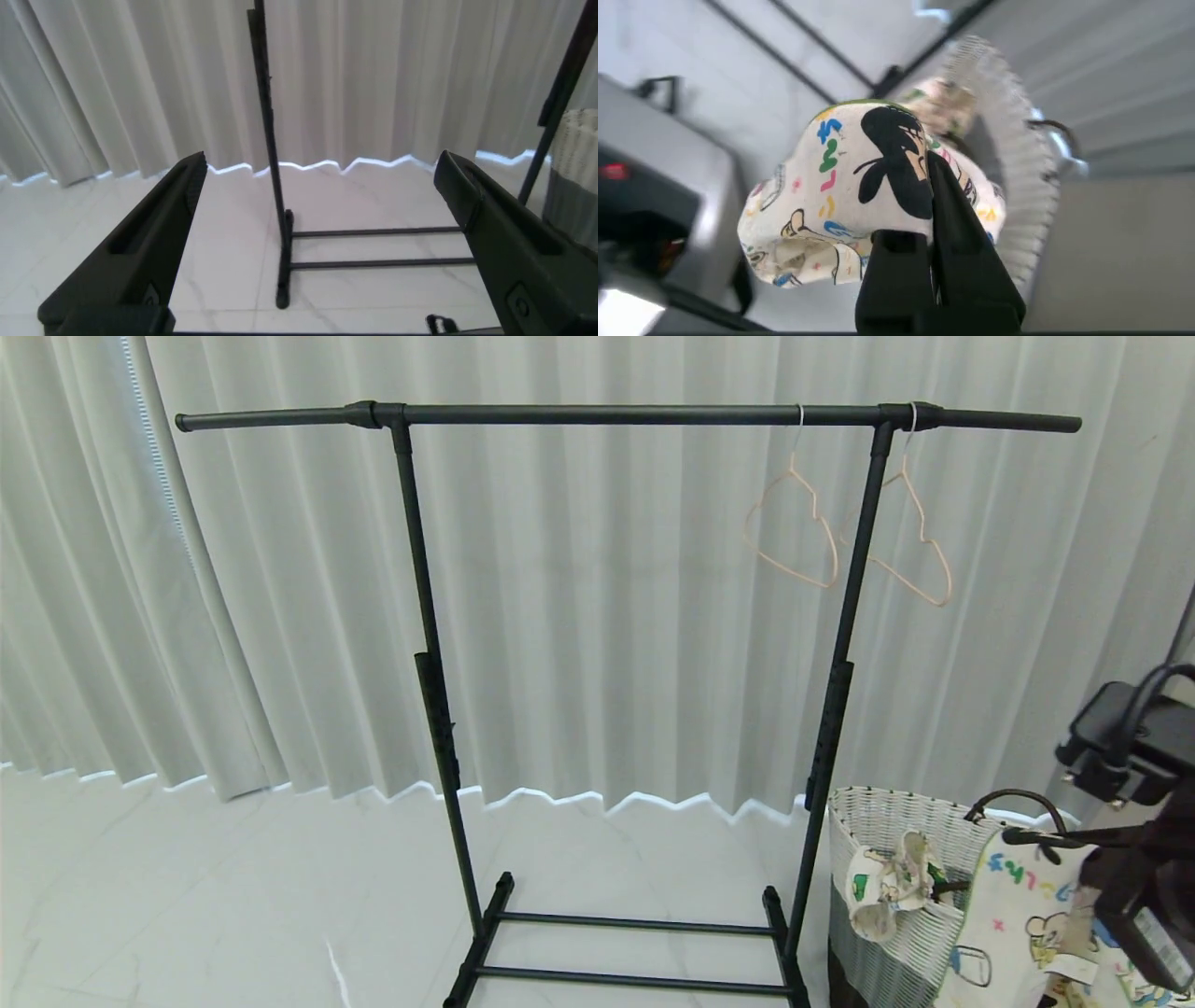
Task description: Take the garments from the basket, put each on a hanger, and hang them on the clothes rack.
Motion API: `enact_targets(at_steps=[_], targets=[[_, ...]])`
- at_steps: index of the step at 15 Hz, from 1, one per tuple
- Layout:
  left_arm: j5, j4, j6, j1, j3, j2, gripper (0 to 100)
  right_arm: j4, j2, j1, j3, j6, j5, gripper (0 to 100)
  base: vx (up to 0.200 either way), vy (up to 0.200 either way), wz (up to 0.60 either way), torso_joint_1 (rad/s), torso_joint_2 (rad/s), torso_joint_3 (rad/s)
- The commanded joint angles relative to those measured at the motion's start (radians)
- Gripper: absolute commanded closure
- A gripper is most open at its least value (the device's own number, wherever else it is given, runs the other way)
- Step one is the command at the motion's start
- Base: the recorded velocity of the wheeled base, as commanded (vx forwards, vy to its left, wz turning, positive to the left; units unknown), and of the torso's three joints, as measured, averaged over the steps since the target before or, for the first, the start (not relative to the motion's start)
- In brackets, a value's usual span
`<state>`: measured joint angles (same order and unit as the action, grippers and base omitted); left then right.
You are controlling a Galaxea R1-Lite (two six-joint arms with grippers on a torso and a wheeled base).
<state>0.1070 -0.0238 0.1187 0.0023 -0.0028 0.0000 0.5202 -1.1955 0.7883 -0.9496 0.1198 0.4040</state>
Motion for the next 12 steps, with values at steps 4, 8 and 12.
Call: enact_targets(at_steps=[4,8,12], targets=[[0.000,0.001,-0.019,0.001,0.000,0.000,0,-0.042,-0.242,0.207,-0.149,-0.213,-0.002,100,0.000,0.000,0.00,0.000,0.00,0.000],[0.002,0.002,-0.021,-0.001,0.001,0.000,0,-0.088,-0.360,0.266,-0.247,-0.316,-0.004,100,0.000,0.000,0.00,0.000,0.00,0.000],[0.083,0.010,-0.125,-0.056,-0.313,0.247,0,-0.101,-0.424,0.270,-0.330,-0.313,-0.005,100,0.000,0.000,0.00,0.000,0.00,0.000]])
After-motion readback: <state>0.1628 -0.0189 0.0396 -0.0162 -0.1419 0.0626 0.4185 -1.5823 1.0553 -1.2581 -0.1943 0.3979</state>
